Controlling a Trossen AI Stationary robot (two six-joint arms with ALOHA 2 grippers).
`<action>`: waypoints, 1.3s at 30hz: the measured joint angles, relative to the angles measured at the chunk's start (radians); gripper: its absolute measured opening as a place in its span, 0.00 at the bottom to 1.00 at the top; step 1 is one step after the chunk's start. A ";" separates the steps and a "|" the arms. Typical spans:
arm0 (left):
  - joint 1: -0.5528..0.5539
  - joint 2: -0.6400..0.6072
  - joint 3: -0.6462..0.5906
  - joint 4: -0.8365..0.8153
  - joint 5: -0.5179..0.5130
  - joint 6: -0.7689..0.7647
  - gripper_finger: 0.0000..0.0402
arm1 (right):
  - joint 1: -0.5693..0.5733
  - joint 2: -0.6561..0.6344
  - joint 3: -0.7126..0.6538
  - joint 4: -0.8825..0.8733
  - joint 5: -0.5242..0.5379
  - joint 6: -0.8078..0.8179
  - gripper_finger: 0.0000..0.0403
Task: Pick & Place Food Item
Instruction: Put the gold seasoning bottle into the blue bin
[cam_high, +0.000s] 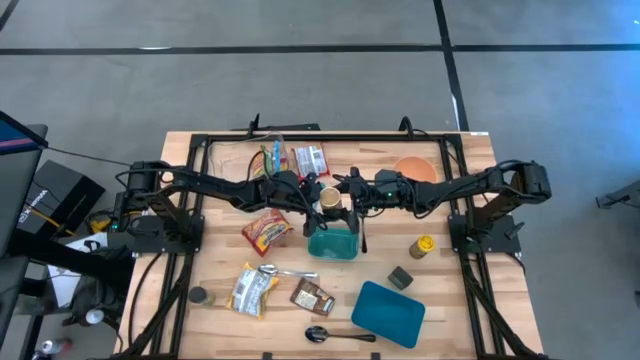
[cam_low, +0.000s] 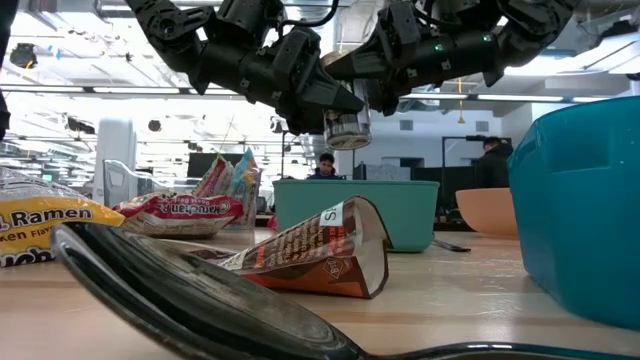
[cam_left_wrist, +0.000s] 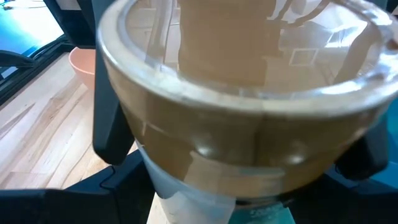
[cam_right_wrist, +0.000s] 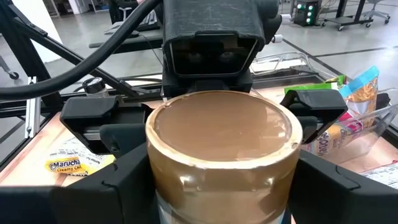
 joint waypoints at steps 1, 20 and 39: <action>0.000 0.000 0.000 0.000 0.000 0.000 0.70 | 0.000 0.000 0.000 0.000 0.000 0.000 0.70; 0.000 0.000 0.000 -0.008 0.000 -0.012 0.85 | 0.000 0.000 -0.001 -0.001 0.000 0.006 0.70; 0.001 0.000 0.000 -0.011 0.000 -0.029 0.94 | 0.000 0.000 -0.001 -0.008 0.000 0.003 0.70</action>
